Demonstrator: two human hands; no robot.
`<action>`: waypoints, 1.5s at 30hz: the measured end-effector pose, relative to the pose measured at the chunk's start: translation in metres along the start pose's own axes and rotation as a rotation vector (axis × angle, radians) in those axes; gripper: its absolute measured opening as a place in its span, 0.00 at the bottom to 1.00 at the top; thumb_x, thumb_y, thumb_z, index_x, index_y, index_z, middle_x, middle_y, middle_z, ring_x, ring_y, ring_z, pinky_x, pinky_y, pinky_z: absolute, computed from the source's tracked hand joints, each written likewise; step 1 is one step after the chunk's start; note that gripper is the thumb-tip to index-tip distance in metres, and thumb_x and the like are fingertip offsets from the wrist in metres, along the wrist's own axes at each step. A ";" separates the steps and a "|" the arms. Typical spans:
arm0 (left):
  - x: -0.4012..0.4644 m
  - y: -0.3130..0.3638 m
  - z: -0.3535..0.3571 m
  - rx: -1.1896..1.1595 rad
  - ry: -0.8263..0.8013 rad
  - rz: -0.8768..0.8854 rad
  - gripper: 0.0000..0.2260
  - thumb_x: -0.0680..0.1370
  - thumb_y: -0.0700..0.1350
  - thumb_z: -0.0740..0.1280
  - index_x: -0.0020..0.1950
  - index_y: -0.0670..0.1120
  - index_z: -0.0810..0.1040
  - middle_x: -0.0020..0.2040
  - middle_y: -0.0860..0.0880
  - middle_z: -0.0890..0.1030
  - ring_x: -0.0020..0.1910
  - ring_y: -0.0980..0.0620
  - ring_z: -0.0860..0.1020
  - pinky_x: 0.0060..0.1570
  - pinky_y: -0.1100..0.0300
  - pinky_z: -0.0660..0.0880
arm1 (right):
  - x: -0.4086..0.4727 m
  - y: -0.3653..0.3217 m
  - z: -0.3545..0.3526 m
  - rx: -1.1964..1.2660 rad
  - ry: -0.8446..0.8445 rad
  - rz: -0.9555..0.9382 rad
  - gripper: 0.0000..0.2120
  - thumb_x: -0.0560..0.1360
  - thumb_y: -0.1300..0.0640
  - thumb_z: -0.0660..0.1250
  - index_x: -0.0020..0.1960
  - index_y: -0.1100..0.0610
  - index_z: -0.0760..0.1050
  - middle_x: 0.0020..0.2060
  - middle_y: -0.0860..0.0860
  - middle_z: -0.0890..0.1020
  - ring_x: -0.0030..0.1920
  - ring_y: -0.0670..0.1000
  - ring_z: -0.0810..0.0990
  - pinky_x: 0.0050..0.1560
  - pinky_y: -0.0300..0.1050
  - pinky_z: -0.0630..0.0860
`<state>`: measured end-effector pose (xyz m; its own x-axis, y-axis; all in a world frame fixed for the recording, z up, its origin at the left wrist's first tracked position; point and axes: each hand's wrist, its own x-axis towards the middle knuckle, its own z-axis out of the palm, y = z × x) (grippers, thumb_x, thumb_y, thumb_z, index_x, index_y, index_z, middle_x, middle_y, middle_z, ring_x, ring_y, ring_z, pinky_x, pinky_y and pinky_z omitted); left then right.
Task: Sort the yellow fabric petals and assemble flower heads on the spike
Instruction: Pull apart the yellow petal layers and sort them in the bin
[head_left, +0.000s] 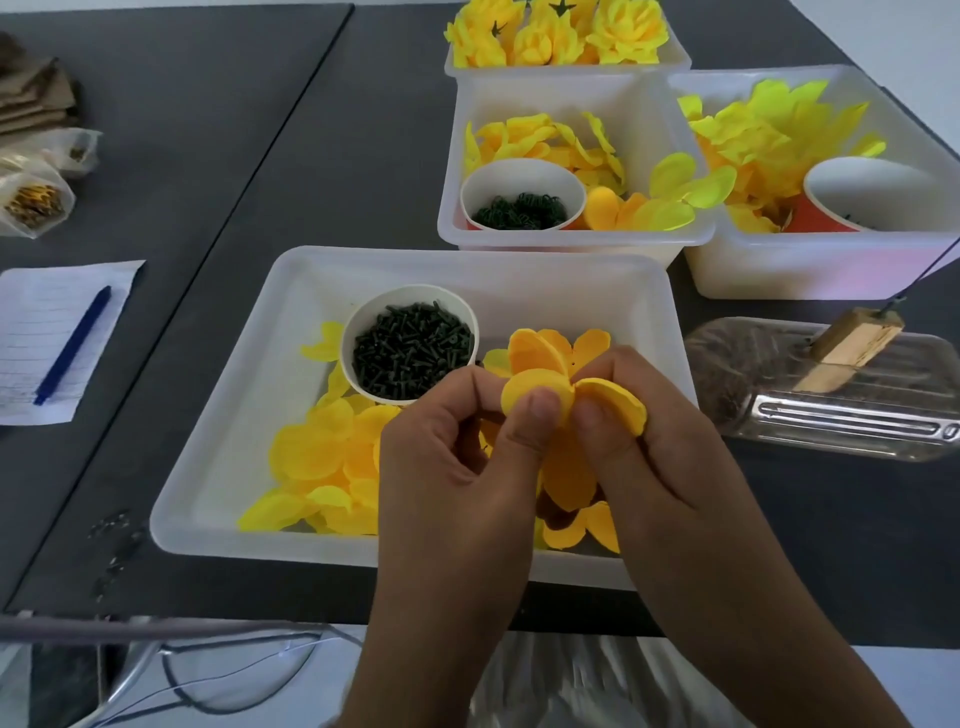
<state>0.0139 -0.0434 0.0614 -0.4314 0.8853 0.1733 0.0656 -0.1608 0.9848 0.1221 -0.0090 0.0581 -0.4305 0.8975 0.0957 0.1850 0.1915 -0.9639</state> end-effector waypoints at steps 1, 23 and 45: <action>-0.001 0.001 0.002 -0.007 0.011 0.000 0.11 0.75 0.45 0.68 0.35 0.40 0.75 0.24 0.56 0.72 0.23 0.62 0.71 0.23 0.75 0.65 | 0.000 0.000 0.001 0.011 0.001 0.004 0.12 0.77 0.47 0.55 0.46 0.54 0.71 0.34 0.49 0.76 0.33 0.45 0.76 0.30 0.32 0.73; -0.003 -0.004 0.006 0.012 0.110 -0.002 0.11 0.74 0.44 0.71 0.33 0.47 0.74 0.25 0.58 0.71 0.25 0.60 0.70 0.23 0.73 0.66 | 0.005 -0.001 -0.004 -0.028 -0.041 0.033 0.15 0.77 0.42 0.54 0.49 0.53 0.71 0.36 0.46 0.78 0.37 0.46 0.80 0.33 0.37 0.78; -0.003 0.010 -0.010 0.131 -0.177 -0.008 0.06 0.73 0.49 0.69 0.39 0.48 0.82 0.33 0.49 0.81 0.34 0.51 0.78 0.33 0.58 0.76 | 0.009 0.000 -0.015 -0.118 -0.016 -0.130 0.14 0.78 0.42 0.56 0.40 0.51 0.69 0.30 0.47 0.74 0.29 0.48 0.76 0.27 0.35 0.72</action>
<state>0.0065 -0.0521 0.0701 -0.2689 0.9509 0.1529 0.1835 -0.1053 0.9774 0.1315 0.0046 0.0630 -0.4710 0.8560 0.2132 0.2286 0.3518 -0.9077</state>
